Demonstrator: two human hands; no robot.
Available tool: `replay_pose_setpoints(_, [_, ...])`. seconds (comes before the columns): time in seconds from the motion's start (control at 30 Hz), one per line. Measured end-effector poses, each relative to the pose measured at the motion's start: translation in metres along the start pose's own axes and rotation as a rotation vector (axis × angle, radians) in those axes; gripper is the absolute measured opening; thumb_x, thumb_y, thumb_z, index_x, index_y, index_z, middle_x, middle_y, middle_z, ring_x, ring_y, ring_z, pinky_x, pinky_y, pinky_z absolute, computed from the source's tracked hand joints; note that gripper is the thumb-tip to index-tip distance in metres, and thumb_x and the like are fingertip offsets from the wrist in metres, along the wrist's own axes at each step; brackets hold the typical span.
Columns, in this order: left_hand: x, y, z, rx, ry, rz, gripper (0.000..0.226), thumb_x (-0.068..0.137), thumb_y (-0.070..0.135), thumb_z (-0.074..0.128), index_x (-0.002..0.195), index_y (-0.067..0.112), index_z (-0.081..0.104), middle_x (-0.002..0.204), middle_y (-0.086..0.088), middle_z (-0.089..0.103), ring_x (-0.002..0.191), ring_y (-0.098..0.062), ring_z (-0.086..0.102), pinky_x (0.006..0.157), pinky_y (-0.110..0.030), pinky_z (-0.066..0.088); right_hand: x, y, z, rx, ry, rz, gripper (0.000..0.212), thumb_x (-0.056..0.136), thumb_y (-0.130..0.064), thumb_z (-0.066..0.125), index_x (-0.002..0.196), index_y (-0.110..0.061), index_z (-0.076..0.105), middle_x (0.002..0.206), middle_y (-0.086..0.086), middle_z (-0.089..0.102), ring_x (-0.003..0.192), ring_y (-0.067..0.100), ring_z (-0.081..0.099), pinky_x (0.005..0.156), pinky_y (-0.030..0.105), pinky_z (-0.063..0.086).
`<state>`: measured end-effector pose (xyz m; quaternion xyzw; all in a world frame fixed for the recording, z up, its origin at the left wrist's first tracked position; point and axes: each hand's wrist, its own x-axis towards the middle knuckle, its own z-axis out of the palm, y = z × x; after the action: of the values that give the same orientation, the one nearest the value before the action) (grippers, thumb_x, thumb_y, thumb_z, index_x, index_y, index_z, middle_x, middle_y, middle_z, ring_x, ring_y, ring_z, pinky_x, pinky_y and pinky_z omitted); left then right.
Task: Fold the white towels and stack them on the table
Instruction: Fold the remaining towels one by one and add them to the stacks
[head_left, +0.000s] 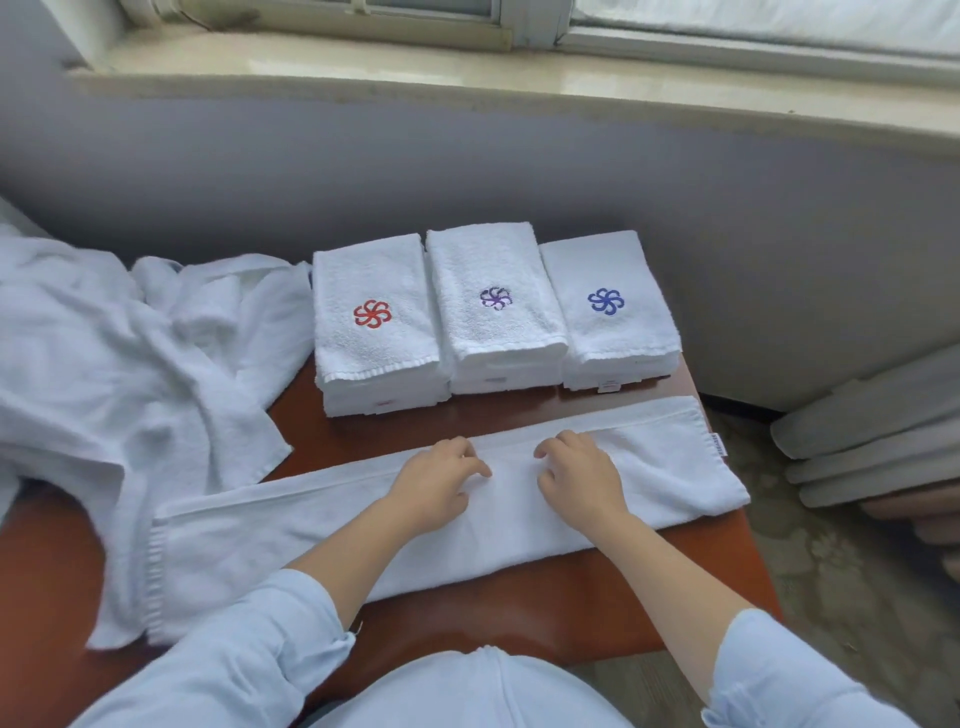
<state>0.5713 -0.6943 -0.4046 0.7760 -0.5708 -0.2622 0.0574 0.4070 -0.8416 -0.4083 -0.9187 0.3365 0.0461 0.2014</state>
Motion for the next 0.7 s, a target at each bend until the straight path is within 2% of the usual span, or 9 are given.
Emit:
replay_pose_setpoints(0.1, [-0.034,-0.027,-0.002,0.024,0.013,-0.055,0.047,0.09,0.011,0.055,0.133,0.029,0.056,0.129,0.004,0.046,0.114,-0.017,0.047,0.086,-0.032,0.045,-0.012,-0.034,0.017,0.071,0.028,-0.07,0.031,0.088,-0.013,0.055,0.116,-0.018,0.066,0.118,-0.004,0.059,0.112,0.02,0.051,0.089,0.03,0.042])
replay_pose_setpoints(0.2, [-0.067,-0.061,-0.006,0.043,0.012,-0.104,0.049,0.089,0.014,0.056,0.135,0.03,0.053,0.133,0.006,0.044,0.117,-0.016,0.046,0.085,-0.029,0.045,-0.024,-0.069,0.037,0.097,0.05,-0.108,0.034,0.087,-0.014,0.057,0.12,-0.019,0.065,0.124,-0.003,0.058,0.117,0.019,0.05,0.098,0.029,0.04])
replay_pose_setpoints(0.33, [-0.106,-0.111,-0.011,0.086,0.019,-0.129,0.051,0.088,0.017,0.057,0.136,0.032,0.05,0.137,0.006,0.041,0.122,-0.016,0.042,0.091,-0.027,0.039,-0.043,-0.117,0.067,0.058,0.065,-0.107,0.038,0.09,-0.02,0.057,0.127,-0.023,0.059,0.137,-0.003,0.049,0.131,0.017,0.041,0.113,0.029,0.026])
replay_pose_setpoints(0.47, [-0.139,-0.164,-0.018,0.118,0.01,-0.081,0.055,0.087,0.019,0.058,0.139,0.033,0.046,0.139,0.005,0.041,0.126,-0.016,0.041,0.095,-0.028,0.039,-0.06,-0.174,0.094,0.06,0.095,-0.063,0.035,0.09,-0.019,0.058,0.125,-0.022,0.059,0.139,0.0,0.049,0.133,0.021,0.04,0.118,0.034,0.023])
replay_pose_setpoints(0.63, [-0.17,-0.229,-0.028,0.202,-0.045,0.016,0.061,0.086,0.027,0.061,0.143,0.033,0.04,0.143,0.006,0.037,0.125,-0.018,0.041,0.095,-0.031,0.04,-0.086,-0.251,0.133,0.077,0.109,-0.015,0.035,0.094,-0.024,0.054,0.13,-0.026,0.054,0.147,-0.002,0.041,0.141,0.017,0.03,0.122,0.034,0.015])
replay_pose_setpoints(0.7, [-0.176,-0.247,-0.034,0.216,-0.049,0.068,0.063,0.086,0.03,0.063,0.144,0.032,0.039,0.143,0.005,0.038,0.122,-0.019,0.043,0.095,-0.032,0.041,-0.091,-0.277,0.145,0.091,0.12,-0.019,0.035,0.095,-0.024,0.054,0.129,-0.025,0.055,0.147,-0.001,0.042,0.14,0.018,0.032,0.12,0.032,0.016])
